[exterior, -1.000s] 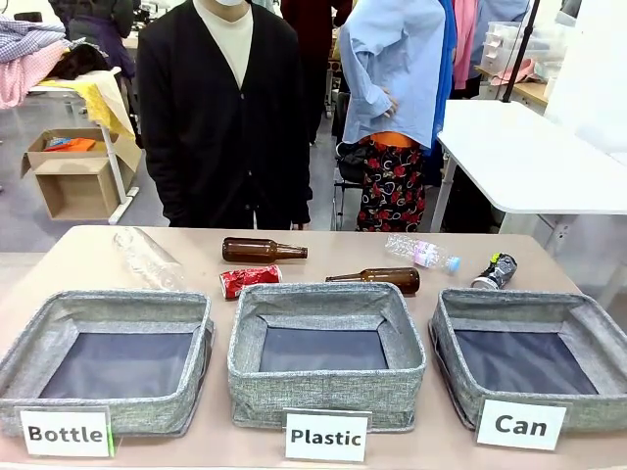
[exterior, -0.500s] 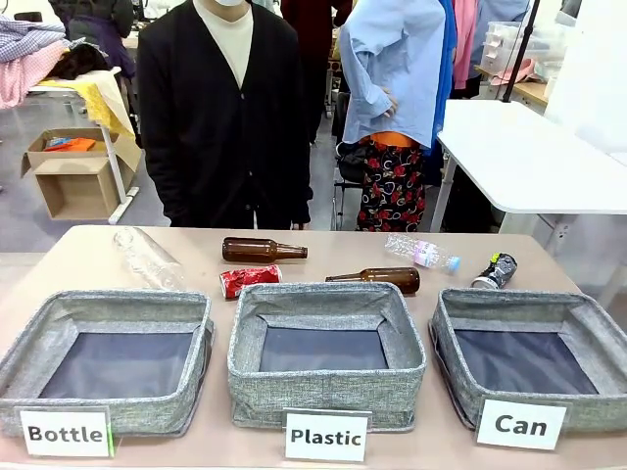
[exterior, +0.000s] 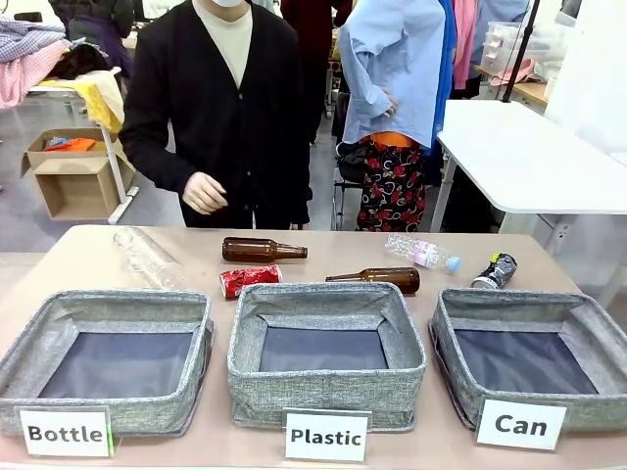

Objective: Sort the can waste into the basket.
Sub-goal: Pick up the can waste from the table and place it in the right Fabric basket.

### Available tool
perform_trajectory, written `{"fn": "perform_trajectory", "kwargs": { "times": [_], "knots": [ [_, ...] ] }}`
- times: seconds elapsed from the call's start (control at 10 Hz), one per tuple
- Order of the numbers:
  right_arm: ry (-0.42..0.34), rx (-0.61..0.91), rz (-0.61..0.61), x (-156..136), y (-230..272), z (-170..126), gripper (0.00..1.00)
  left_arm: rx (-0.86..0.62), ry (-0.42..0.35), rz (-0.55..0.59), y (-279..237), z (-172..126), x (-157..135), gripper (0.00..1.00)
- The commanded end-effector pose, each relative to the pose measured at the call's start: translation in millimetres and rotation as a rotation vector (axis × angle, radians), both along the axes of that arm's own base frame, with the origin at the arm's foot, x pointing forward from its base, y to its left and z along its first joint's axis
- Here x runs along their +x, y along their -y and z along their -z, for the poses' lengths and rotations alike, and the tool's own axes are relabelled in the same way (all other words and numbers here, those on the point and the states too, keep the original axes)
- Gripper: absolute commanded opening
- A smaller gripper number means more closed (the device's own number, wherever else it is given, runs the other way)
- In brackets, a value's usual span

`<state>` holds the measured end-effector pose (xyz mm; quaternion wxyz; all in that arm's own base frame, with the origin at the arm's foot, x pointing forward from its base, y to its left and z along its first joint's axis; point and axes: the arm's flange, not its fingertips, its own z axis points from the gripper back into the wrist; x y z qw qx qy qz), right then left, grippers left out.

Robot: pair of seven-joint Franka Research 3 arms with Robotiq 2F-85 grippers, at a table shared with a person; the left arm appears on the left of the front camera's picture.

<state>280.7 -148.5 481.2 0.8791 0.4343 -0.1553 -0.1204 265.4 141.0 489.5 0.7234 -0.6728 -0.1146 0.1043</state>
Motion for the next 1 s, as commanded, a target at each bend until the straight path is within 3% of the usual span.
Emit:
{"fn": "perform_trajectory", "kwargs": {
  "times": [0.0, 0.2, 0.4, 0.5, 0.6, 0.7, 0.8, 0.9],
  "knots": [
    [0.020, -0.304, -0.021, 46, -36, -18, 1.00, 0.006, 0.011, 0.014, -3, -2, -2, 1.00],
    [-0.126, -0.615, -0.067, 88, -63, -24, 1.00, 0.006, 0.011, 0.014, -3, -2, -2, 1.00],
    [-0.203, -0.686, -0.101, 110, -80, -12, 1.00, 0.006, 0.011, 0.014, -3, -2, -2, 1.00],
    [-0.180, -0.683, -0.086, 109, -80, -12, 1.00, 0.006, 0.011, 0.014, -3, -2, -2, 1.00],
    [-0.084, -0.588, -0.034, 92, -76, -22, 1.00, 0.006, 0.011, 0.014, -3, -2, -2, 1.00],
    [-0.167, -0.704, -0.097, 109, -86, -5, 1.00, 0.006, 0.011, 0.014, -3, -2, -2, 1.00],
    [-0.163, -0.682, -0.084, 108, -80, -6, 1.00, 0.006, 0.011, 0.014, -3, -2, -2, 1.00],
    [-0.124, -0.780, -0.105, 88, -96, -14, 1.00, 0.006, 0.011, 0.014, -3, -2, -2, 1.00]
  ]
}}
